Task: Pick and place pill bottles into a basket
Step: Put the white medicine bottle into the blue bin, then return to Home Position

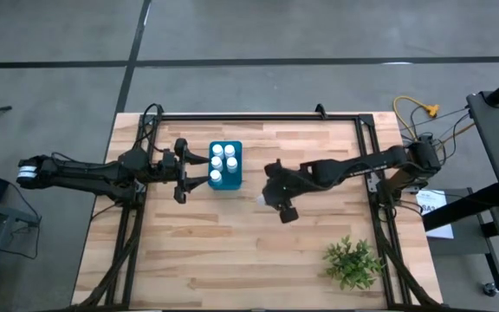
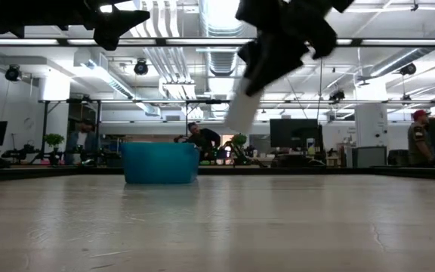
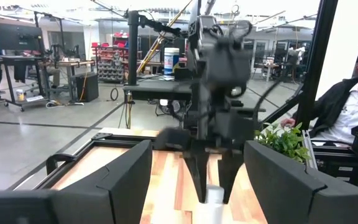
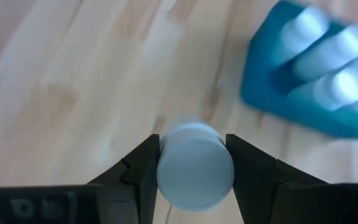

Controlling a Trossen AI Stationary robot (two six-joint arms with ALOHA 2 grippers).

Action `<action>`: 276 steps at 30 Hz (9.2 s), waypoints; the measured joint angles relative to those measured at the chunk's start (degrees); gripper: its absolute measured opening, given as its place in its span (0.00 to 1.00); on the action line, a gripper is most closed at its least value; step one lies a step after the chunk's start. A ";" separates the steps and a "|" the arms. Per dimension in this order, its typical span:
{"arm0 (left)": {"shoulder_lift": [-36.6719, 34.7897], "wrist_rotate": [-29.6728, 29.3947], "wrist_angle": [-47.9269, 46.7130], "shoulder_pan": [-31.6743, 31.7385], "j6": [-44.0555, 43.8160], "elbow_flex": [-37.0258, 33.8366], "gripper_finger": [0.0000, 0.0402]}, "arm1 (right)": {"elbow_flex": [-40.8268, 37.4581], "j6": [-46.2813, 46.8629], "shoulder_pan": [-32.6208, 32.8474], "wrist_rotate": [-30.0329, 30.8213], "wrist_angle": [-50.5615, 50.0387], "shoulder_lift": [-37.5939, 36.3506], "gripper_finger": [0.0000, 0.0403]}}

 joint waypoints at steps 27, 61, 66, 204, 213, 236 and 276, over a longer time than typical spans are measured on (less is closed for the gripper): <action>-1.84 0.00 2.95 0.00 0.63 -0.02 0.59 | 20.42 -0.09 -12.56 -5.97 0.85 9.40 0.37; -1.73 0.02 2.89 -0.02 0.50 -0.04 0.59 | 50.35 1.84 -13.54 -6.47 -24.35 35.91 0.37; -1.51 0.02 3.07 -0.02 0.31 -0.04 0.59 | 50.02 1.70 -13.55 -7.52 -22.58 35.87 0.37; -27.98 1.20 -7.43 -1.09 1.55 -9.86 0.59 | -3.96 4.54 -4.51 -36.85 20.93 -18.39 0.48; -27.88 -1.84 -6.59 -1.09 2.23 -10.64 0.59 | -24.94 9.78 -9.63 -35.71 43.26 -36.92 0.48; -35.15 -6.23 2.21 -1.09 6.06 -17.84 0.59 | -49.20 12.97 -14.21 -27.67 63.19 -64.35 0.48; -36.53 -6.30 -3.86 -1.11 6.44 -23.45 0.59 | -67.01 12.40 -14.70 -10.04 43.82 -93.77 0.48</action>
